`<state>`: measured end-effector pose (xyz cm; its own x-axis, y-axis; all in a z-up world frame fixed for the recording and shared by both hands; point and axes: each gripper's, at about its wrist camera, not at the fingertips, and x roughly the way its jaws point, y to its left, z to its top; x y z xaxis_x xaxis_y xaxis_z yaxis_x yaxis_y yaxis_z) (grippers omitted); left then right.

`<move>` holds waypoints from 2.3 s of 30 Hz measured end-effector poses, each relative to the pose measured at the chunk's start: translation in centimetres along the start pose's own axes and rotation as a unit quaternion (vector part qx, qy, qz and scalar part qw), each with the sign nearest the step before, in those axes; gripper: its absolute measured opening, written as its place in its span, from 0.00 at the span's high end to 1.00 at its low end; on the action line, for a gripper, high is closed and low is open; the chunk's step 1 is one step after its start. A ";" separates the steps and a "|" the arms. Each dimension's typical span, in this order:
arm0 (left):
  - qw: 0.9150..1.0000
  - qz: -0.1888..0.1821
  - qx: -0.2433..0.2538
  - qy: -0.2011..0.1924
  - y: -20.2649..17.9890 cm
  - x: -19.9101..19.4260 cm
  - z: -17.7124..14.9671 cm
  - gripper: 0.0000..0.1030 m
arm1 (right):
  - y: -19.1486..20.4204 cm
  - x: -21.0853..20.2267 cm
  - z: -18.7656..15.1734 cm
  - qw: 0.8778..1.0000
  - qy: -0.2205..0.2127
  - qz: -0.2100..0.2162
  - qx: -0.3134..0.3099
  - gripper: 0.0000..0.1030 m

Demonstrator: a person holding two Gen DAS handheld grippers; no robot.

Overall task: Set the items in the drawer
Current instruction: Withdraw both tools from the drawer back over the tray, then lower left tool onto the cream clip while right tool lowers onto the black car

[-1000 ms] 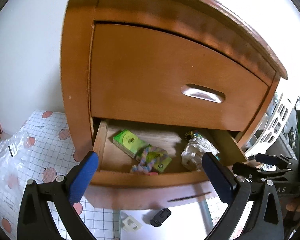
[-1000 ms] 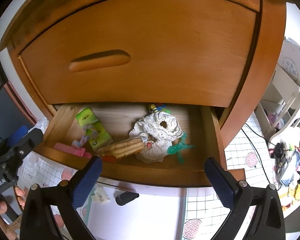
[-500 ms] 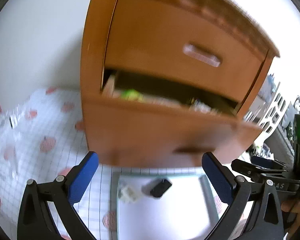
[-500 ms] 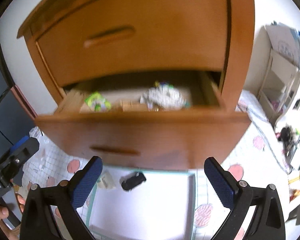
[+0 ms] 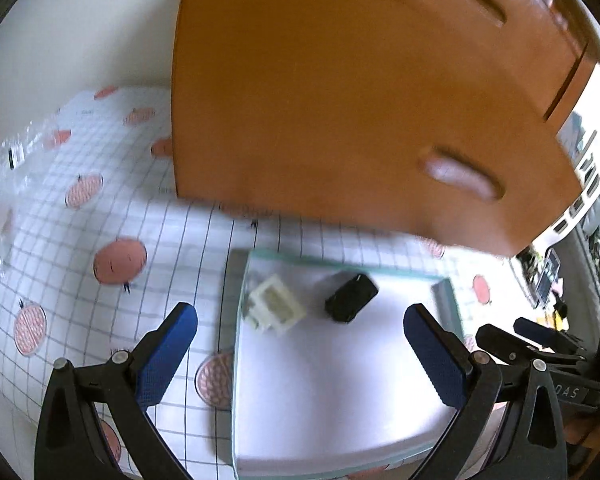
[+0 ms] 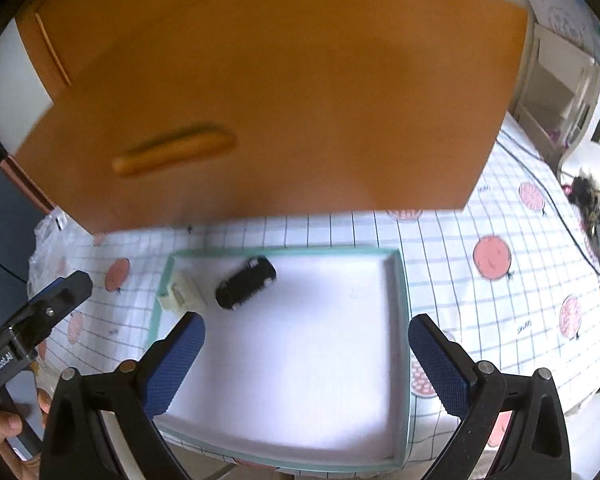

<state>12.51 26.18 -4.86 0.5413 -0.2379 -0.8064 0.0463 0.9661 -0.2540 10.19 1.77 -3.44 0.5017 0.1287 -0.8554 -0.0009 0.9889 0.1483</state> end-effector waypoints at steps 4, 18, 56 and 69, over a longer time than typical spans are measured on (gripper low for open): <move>1.000 0.005 -0.001 0.017 0.2 1.2 -1.2 0.00 | -0.1 1.1 -1.2 1.000 0.017 -0.008 -0.001 0.00; 0.998 0.027 -0.009 0.048 1.8 3.7 -3.4 0.00 | 0.0 4.1 -3.6 0.997 0.073 -0.028 -0.007 0.00; 0.997 0.028 -0.066 0.038 4.6 5.9 -1.0 0.18 | 2.2 12.2 0.3 0.995 0.026 0.014 0.091 0.00; 0.994 0.029 -0.094 0.048 6.7 6.2 -1.3 0.18 | 4.7 15.1 0.7 0.997 0.023 -0.032 0.071 0.00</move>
<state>15.08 31.06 -12.25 0.4562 -0.1995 -0.8672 -0.1454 0.9447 -0.2938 18.39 8.32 -15.30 0.4567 0.0718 -0.8867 0.1548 0.9751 0.1587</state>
